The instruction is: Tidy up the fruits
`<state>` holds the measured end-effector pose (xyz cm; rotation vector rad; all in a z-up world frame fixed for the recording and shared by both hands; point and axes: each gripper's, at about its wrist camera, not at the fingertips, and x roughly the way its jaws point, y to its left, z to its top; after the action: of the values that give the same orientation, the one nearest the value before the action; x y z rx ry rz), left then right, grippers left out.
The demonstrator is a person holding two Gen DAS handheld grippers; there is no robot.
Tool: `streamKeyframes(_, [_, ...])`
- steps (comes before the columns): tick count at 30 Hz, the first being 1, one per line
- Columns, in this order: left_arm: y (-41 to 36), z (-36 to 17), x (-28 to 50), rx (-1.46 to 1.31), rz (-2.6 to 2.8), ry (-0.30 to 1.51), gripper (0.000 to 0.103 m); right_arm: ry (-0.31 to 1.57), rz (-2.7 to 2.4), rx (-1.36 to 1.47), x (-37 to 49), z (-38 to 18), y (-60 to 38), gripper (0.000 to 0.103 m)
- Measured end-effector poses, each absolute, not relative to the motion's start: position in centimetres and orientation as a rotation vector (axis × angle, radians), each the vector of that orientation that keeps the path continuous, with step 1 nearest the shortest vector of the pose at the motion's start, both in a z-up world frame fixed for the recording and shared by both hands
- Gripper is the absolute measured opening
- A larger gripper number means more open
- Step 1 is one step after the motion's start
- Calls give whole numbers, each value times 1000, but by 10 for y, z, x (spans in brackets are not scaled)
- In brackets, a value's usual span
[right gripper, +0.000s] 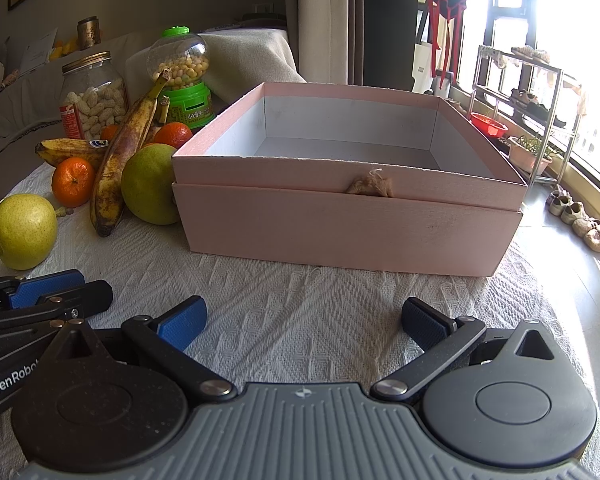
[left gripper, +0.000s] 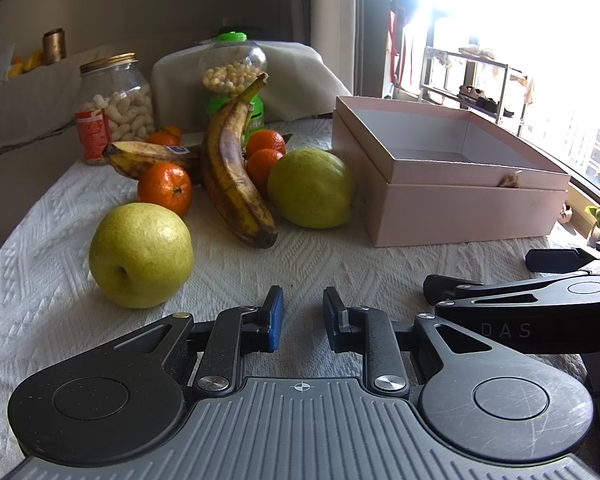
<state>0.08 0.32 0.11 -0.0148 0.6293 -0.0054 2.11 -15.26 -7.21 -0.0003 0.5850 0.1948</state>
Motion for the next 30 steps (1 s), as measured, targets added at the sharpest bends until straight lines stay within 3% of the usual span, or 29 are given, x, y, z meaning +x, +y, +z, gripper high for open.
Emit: streamKeyframes(30, [7,6,-4,-24,-45,640,25,676,301,-61,26,-62,-158,103])
